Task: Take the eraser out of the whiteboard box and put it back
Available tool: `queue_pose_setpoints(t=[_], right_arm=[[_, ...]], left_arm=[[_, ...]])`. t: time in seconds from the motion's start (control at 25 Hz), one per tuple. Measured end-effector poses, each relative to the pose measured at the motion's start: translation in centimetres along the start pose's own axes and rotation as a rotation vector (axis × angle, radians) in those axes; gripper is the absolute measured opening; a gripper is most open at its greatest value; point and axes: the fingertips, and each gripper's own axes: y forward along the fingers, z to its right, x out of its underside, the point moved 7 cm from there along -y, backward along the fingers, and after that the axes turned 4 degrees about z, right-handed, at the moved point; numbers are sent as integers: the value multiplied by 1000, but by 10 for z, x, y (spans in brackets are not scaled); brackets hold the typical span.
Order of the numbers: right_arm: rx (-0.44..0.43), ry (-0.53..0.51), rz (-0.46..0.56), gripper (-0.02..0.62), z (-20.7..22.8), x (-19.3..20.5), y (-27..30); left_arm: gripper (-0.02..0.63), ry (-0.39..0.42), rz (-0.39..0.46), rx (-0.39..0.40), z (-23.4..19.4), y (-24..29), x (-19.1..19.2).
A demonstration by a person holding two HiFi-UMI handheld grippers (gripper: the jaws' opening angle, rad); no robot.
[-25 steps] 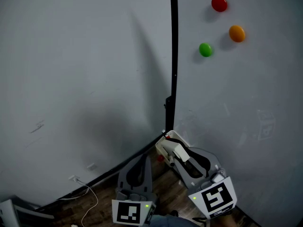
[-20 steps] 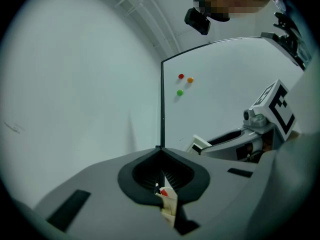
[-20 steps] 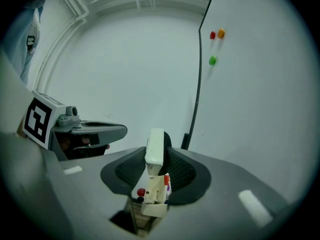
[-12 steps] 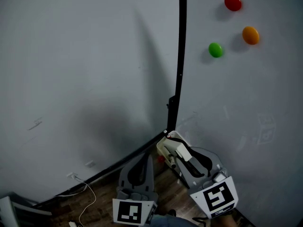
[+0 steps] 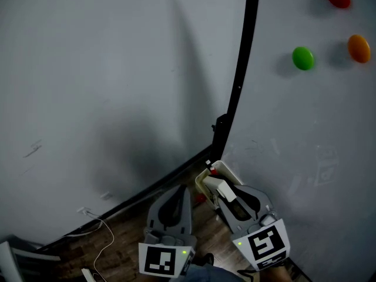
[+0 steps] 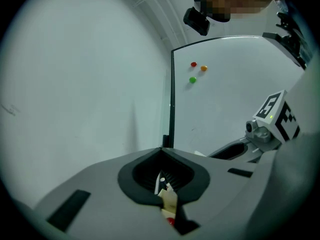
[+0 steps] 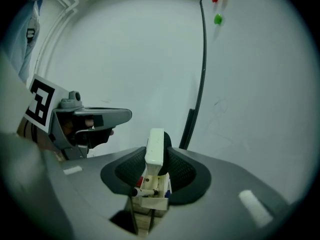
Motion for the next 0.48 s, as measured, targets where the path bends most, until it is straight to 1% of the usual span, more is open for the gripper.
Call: queue_pose_setpoints(t=[0.28, 0.4, 0.48], right_arm=[[2, -2, -102, 127, -2, 12, 20], [-1, -16, -143, 127, -2, 16, 29], [-8, -27, -170, 127, -3, 19, 35]], left_arm=[[6, -26, -22, 21, -11, 14, 6], [6, -26, -20, 19, -18, 20, 10], [6, -41, -33, 24, -21, 24, 13]])
